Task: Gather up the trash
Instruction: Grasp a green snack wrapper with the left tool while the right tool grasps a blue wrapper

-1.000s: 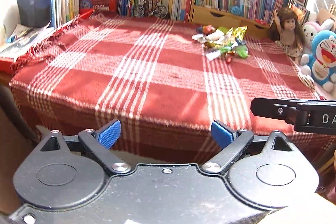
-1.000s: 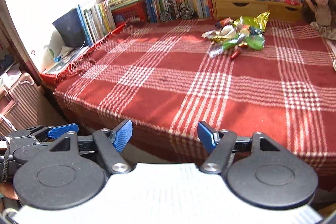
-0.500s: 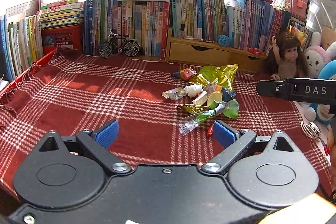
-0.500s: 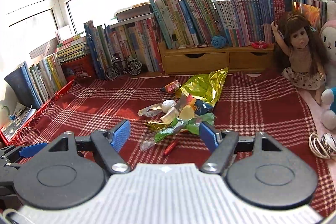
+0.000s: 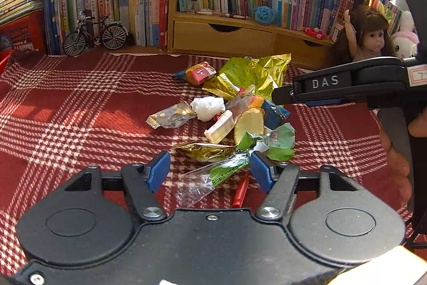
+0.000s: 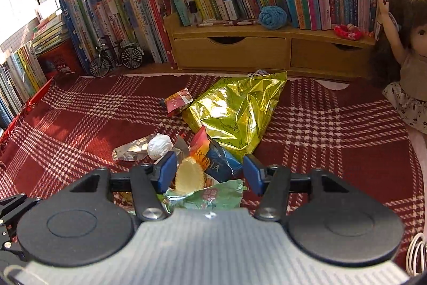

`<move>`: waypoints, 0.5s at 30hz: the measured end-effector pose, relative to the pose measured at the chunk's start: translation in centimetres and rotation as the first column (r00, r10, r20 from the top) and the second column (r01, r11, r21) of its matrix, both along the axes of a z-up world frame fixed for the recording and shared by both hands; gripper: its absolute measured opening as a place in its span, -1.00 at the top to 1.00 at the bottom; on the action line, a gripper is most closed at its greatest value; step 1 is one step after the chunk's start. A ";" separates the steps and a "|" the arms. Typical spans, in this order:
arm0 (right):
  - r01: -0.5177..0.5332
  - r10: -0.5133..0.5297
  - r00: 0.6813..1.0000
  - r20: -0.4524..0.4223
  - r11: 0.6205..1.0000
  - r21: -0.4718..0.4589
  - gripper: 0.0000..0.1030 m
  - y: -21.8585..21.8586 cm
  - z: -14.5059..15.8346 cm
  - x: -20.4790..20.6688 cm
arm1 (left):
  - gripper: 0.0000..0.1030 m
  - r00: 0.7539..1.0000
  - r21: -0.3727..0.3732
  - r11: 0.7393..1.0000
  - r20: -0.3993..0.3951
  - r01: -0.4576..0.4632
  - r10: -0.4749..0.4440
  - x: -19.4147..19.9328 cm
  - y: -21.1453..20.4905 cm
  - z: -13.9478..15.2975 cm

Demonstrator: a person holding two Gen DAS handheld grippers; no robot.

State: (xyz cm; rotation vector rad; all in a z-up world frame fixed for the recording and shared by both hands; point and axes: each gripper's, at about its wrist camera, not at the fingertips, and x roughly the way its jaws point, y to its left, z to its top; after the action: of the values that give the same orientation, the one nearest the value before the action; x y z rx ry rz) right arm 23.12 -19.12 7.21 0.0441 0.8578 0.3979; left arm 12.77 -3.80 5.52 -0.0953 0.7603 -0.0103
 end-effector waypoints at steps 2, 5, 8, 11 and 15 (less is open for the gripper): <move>-0.010 0.010 1.000 -0.026 1.000 0.000 -0.08 0.0 -0.7 1.2 | -0.19 0.999 0.041 0.998 0.016 0.045 -0.046 0.7 -1.0 -0.2; -0.035 0.035 0.998 -0.056 0.999 -0.009 0.00 0.0 -1.7 3.1 | -0.15 0.993 0.090 0.989 0.036 0.113 -0.117 1.9 -2.3 -0.3; -0.052 0.051 0.996 -0.074 0.999 -0.011 0.06 0.0 -2.2 4.2 | 0.12 0.987 0.092 0.983 0.026 0.157 -0.160 3.0 -3.1 -0.8; -0.063 0.062 0.995 -0.073 0.998 -0.014 0.06 -0.4 -2.2 4.8 | 0.26 0.982 0.062 0.980 -0.001 0.187 -0.187 3.9 -3.4 -1.5; -0.086 0.086 0.991 -0.098 0.996 0.008 0.06 -1.0 -2.3 5.2 | 0.23 0.973 0.059 0.972 -0.043 0.229 -0.227 4.5 -4.1 -2.4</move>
State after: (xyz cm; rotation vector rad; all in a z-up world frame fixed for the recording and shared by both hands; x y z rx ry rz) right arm 28.28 -20.12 4.94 0.0306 0.9583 0.4813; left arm 17.25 -7.94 3.07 0.0533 0.8034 -0.2036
